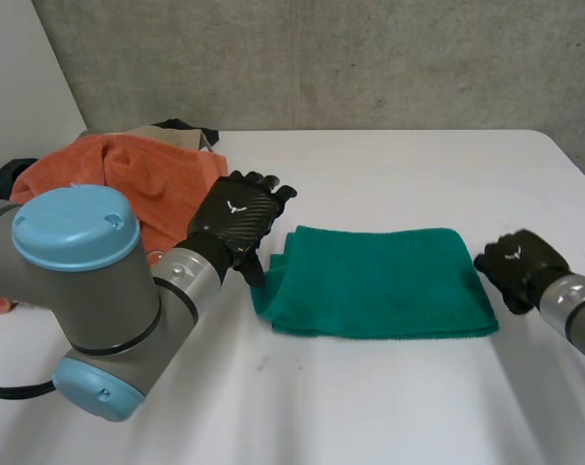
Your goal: Fold the laundry.
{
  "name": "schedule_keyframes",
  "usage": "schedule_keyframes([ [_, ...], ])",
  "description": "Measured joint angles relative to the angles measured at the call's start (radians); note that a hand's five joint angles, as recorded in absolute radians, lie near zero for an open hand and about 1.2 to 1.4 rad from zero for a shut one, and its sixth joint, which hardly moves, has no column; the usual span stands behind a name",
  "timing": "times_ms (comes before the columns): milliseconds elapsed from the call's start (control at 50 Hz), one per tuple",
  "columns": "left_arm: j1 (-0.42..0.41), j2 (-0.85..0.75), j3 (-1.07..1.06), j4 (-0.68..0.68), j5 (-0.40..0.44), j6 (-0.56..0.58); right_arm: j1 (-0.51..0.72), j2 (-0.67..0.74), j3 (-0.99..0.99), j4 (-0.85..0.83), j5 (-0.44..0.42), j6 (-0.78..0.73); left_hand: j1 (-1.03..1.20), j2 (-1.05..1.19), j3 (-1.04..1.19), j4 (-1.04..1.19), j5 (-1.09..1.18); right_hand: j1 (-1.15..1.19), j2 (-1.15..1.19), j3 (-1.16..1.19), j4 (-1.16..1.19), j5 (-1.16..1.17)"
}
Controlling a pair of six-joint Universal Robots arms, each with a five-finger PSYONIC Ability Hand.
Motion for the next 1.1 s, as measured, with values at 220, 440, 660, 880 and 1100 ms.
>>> schedule_keyframes([
  [220, 0.026, 0.092, -0.044, -0.008, -0.008, 0.000, 0.308, -0.005, -0.120, -0.112, 0.003, 0.227, 0.000, 0.000, 0.000, 0.000, 0.000, -0.202, -0.221, -0.226, -0.231, -0.210],
  [440, 0.039, 0.123, -0.082, -0.010, -0.003, -0.011, 0.310, -0.011, -0.092, -0.086, 0.062, 0.378, 0.000, 0.000, 0.000, 0.000, 0.000, -0.781, -0.802, -0.824, -0.843, -0.835],
  [660, 0.030, 0.116, -0.078, 0.003, 0.005, -0.085, -0.041, -0.020, 0.034, 0.040, -0.058, 0.324, 0.000, 0.000, 0.000, 0.000, 0.000, -0.775, -0.800, -0.792, -0.798, -0.756],
  [880, 0.022, 0.093, -0.063, 0.005, 0.006, -0.095, -0.103, 0.036, 0.054, 0.024, -0.146, 0.277, 0.000, 0.000, 0.000, 0.000, 0.000, -0.364, -0.355, -0.375, -0.384, -0.370],
  [1100, 0.026, 0.093, -0.067, 0.005, 0.006, -0.094, -0.095, 0.048, 0.055, 0.005, -0.149, 0.309, 0.000, 0.000, 0.000, 0.000, 0.000, -0.458, -0.493, -0.521, -0.534, -0.530],
])
